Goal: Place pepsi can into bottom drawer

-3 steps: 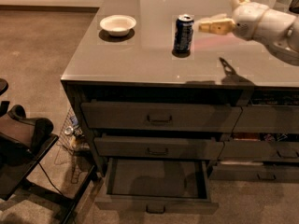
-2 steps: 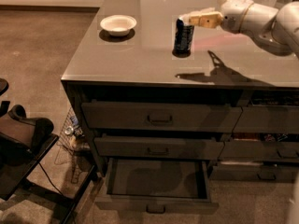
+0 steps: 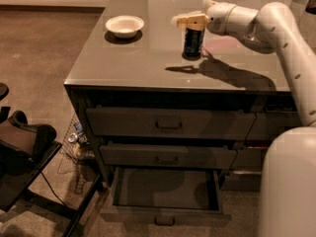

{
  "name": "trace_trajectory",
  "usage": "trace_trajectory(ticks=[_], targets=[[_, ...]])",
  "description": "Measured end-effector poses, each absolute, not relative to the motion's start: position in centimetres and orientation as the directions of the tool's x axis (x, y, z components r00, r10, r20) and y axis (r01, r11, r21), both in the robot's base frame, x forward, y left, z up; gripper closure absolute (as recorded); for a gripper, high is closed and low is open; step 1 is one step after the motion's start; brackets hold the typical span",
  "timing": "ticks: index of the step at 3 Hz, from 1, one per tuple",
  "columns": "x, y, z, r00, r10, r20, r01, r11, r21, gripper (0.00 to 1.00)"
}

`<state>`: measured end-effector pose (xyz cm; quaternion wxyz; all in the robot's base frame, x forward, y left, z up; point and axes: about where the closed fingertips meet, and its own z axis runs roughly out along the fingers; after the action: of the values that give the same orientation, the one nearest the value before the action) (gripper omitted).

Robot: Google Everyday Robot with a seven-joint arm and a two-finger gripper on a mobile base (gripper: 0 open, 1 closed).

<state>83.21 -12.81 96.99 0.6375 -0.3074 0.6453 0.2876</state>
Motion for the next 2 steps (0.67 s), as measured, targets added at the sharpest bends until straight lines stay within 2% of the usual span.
trace_trajectory(ticks=[1, 2], targets=[[84.1, -12.9, 94.7, -0.049, -0.078, -0.996, -0.729, 0.684, -0.017, 0.16], [83.7, -14.0, 91.7, -0.110, -0.127, -0.986, -0.682, 0.731, -0.019, 0.39]])
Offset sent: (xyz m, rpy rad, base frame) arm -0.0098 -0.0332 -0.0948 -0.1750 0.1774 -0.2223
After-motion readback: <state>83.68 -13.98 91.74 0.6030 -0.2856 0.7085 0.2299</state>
